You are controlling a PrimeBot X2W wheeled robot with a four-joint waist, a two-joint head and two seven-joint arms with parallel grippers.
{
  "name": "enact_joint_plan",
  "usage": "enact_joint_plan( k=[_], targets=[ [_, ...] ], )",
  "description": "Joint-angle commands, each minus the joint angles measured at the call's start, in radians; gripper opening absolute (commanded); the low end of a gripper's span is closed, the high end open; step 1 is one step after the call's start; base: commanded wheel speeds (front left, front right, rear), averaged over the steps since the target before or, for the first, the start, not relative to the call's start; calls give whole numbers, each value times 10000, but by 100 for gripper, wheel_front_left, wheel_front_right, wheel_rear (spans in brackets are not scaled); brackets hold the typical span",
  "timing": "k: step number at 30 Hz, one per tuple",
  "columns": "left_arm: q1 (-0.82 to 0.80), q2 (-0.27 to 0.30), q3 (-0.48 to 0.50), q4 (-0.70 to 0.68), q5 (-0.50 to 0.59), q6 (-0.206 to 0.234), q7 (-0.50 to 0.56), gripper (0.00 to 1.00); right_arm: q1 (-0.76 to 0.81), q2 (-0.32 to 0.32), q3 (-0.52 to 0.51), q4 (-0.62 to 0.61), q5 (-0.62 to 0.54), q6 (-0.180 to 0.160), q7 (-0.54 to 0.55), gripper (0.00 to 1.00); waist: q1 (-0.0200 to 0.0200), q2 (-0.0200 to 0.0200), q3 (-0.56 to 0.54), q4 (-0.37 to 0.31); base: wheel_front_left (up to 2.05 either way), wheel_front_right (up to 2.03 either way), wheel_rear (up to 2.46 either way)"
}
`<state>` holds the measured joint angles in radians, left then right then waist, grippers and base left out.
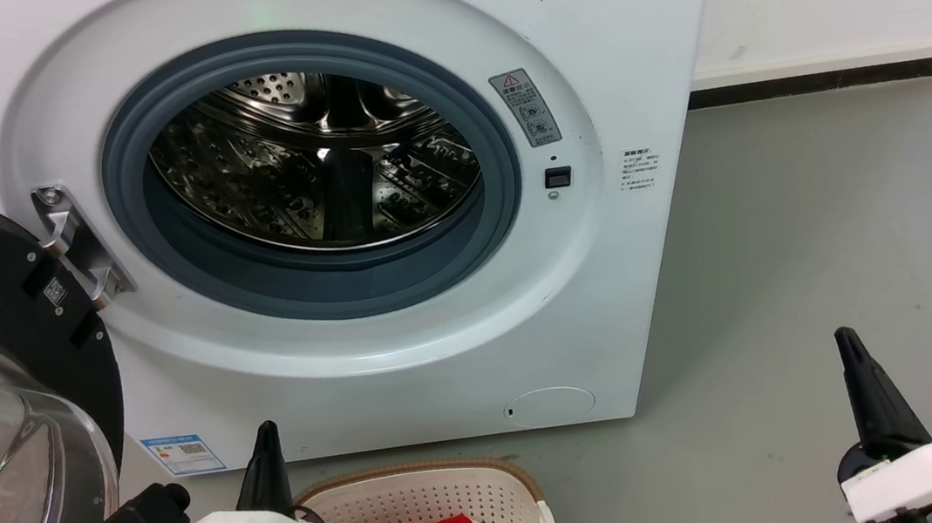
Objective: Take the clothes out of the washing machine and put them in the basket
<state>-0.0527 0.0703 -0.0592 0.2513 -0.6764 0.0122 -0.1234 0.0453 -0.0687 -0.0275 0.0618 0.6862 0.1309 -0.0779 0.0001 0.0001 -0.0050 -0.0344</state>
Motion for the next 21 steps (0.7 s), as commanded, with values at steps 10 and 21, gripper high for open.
enact_joint_plan(
  k=[10,21],
  targets=[
    [-370,-28,329,-141,-1658,-278,410,0,-476,-122,-44,219,1758,0,236,0,-1,-1,9,39,0,0,0],
    [-418,-55,569,-134,-2915,-476,732,0,-654,-142,-89,477,3063,0,436,0,-1,-1,18,76,0,0,0]
  ],
)
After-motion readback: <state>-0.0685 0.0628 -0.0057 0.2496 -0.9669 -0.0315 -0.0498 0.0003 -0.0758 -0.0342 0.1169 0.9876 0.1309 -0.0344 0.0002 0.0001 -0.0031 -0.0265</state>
